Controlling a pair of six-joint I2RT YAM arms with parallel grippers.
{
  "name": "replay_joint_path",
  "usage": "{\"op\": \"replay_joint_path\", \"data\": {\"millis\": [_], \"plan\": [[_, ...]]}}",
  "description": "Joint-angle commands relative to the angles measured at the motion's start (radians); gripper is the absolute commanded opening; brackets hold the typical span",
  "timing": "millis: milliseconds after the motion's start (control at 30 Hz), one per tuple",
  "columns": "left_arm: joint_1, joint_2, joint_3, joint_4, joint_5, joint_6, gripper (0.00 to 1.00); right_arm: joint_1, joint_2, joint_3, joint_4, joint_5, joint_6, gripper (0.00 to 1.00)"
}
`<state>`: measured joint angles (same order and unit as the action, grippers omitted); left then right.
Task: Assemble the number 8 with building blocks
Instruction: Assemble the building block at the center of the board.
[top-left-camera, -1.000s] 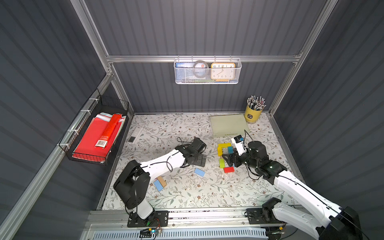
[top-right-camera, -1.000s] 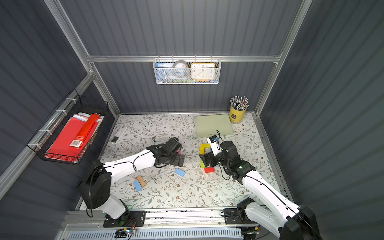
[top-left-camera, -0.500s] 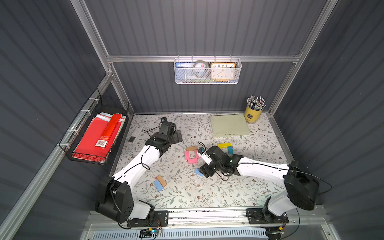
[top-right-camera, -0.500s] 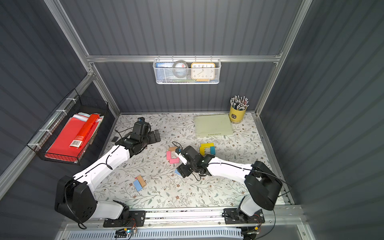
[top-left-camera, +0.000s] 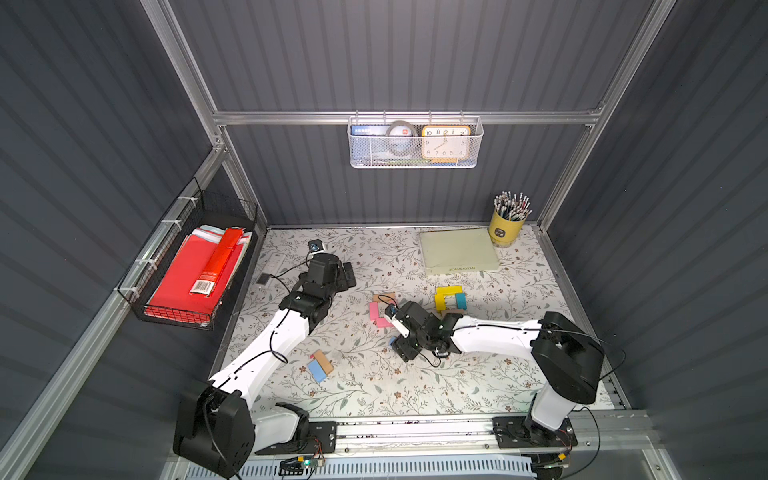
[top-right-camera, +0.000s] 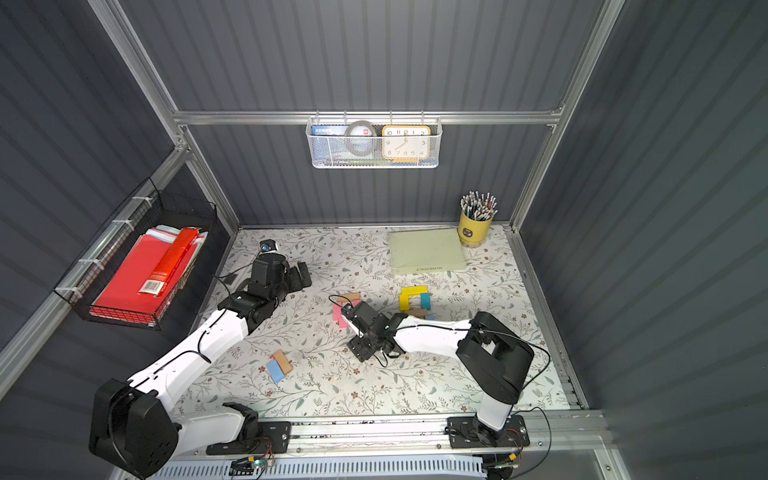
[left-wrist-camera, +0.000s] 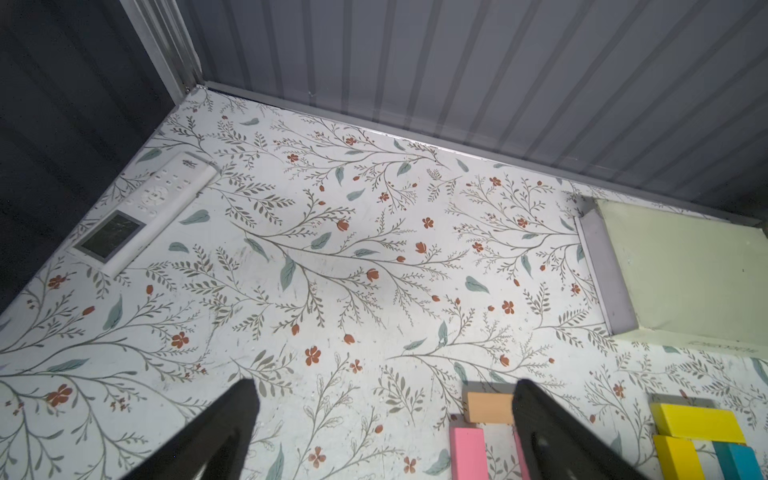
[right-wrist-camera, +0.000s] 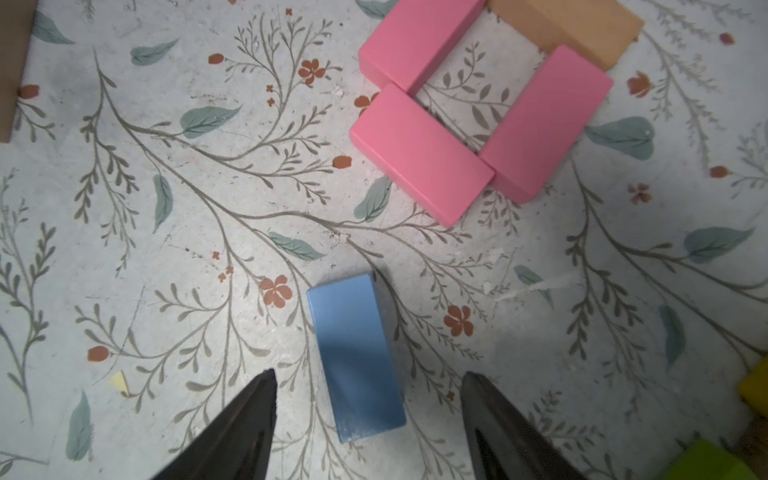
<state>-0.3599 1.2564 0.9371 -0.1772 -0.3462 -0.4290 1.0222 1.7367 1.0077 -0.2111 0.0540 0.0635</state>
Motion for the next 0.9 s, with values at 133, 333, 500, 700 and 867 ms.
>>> {"op": "replay_joint_path", "data": {"millis": [133, 333, 500, 700, 867], "plan": [[0.006, -0.022, -0.029, 0.015, -0.034, 0.009, 0.99, 0.006, 0.052, 0.052, -0.036, 0.012, 0.012, 0.72], [0.006, -0.011, -0.029, 0.004, -0.038, 0.007, 0.99, 0.008, 0.077, 0.067, -0.053, 0.004, 0.001, 0.69], [0.006, -0.006, -0.028, 0.002, -0.039, 0.007, 0.99, 0.016, 0.088, 0.063, -0.059, -0.006, -0.008, 0.63], [0.006, 0.001, -0.028, -0.004, -0.044, 0.006, 0.99, 0.034, 0.101, 0.069, -0.062, 0.015, 0.024, 0.51], [0.006, 0.002, -0.029, -0.010, -0.046, 0.004, 0.99, 0.052, 0.103, 0.097, -0.086, 0.040, 0.122, 0.39]]}}
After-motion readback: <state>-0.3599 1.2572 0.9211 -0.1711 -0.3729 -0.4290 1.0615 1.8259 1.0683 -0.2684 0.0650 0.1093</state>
